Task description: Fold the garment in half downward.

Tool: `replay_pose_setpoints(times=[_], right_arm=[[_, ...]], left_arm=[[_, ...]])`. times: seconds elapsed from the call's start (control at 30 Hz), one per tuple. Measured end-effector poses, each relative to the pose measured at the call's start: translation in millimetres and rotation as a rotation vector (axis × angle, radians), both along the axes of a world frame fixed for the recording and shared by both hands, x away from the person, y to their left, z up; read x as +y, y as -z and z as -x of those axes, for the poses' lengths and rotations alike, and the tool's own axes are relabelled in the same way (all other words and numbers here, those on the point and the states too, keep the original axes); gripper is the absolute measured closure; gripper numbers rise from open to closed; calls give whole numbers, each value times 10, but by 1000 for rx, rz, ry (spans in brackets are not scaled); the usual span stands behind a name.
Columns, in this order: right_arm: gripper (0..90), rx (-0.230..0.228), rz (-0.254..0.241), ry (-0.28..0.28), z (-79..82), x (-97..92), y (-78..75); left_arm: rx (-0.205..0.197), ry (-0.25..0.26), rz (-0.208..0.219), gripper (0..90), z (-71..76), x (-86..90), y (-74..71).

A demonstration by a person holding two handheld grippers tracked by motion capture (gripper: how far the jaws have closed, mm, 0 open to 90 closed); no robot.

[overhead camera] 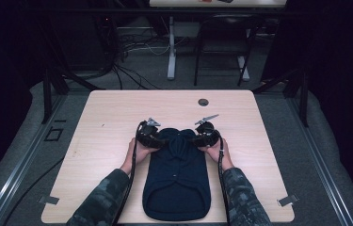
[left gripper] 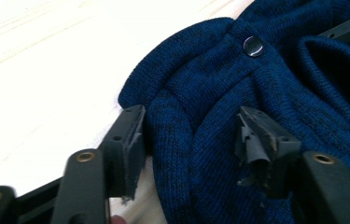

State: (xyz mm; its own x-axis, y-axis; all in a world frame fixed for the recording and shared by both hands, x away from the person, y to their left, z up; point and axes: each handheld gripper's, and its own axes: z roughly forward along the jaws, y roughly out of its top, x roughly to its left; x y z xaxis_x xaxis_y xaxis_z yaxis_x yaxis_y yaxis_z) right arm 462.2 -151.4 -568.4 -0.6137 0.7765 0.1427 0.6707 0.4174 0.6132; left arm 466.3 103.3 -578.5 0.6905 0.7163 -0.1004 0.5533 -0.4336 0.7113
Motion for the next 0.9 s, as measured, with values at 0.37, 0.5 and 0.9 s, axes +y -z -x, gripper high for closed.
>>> replay_pose_setpoints(times=[0.37, 0.5, 0.9], right_arm=[[687, -115, 57, -21, 206, 20, 8], [699, -176, 136, -43, 304, 80, -43], [720, -366, 121, -83, 682, -1, -319]], left_arm=[[-39, -7, 48, 683, 110, 13, 54], [-47, 11, 36, 703, 150, -12, 43], [-136, 79, 39, 716, 340, -31, -208]])
